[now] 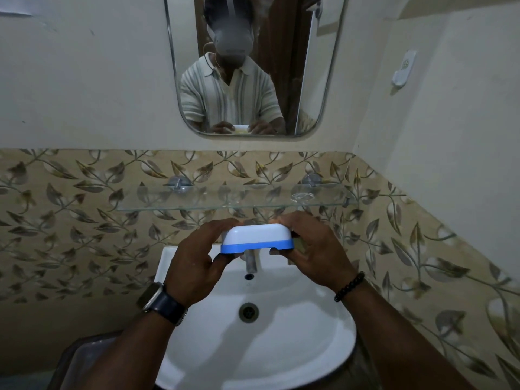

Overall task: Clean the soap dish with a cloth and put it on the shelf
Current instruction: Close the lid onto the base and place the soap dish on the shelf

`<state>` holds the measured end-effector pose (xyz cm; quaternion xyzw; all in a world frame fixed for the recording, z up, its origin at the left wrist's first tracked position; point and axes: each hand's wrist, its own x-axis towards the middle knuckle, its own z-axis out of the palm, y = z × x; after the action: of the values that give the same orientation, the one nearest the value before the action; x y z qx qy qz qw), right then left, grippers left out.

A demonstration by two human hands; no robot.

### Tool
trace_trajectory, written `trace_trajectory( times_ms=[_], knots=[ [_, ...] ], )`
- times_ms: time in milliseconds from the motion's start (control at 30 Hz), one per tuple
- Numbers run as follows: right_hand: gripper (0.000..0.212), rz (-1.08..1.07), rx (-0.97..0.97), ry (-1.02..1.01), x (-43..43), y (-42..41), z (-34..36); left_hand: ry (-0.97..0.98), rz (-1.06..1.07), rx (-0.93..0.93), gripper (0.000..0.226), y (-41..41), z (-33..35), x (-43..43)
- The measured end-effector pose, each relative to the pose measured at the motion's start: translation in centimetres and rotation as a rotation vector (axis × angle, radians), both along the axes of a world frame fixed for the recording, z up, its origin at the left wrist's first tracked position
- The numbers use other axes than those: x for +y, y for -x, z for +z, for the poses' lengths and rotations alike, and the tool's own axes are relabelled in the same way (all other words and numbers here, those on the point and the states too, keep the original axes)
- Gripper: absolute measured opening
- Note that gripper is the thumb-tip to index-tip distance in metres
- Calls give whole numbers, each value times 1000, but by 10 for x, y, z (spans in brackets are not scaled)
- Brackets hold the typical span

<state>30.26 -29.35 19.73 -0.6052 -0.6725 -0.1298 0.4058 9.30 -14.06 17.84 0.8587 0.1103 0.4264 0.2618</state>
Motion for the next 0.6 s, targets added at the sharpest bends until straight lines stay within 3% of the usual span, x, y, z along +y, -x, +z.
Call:
trace_trajectory(
  times_ms=[133,233,433,600],
  knots=[
    [45,55,24,-5,1,0,5,-30,-6,0,40,0,5,5],
    [58,145,42,2,5,-3,17,-155,-21,-12,46,-5,20,12],
    [50,0,-46,-74,41,-14,40,-343,14,43,60,-25,54,45],
    [50,-77,-143,-49,79,-35,48,-350,40,206,68,-50,64,77]
  ],
)
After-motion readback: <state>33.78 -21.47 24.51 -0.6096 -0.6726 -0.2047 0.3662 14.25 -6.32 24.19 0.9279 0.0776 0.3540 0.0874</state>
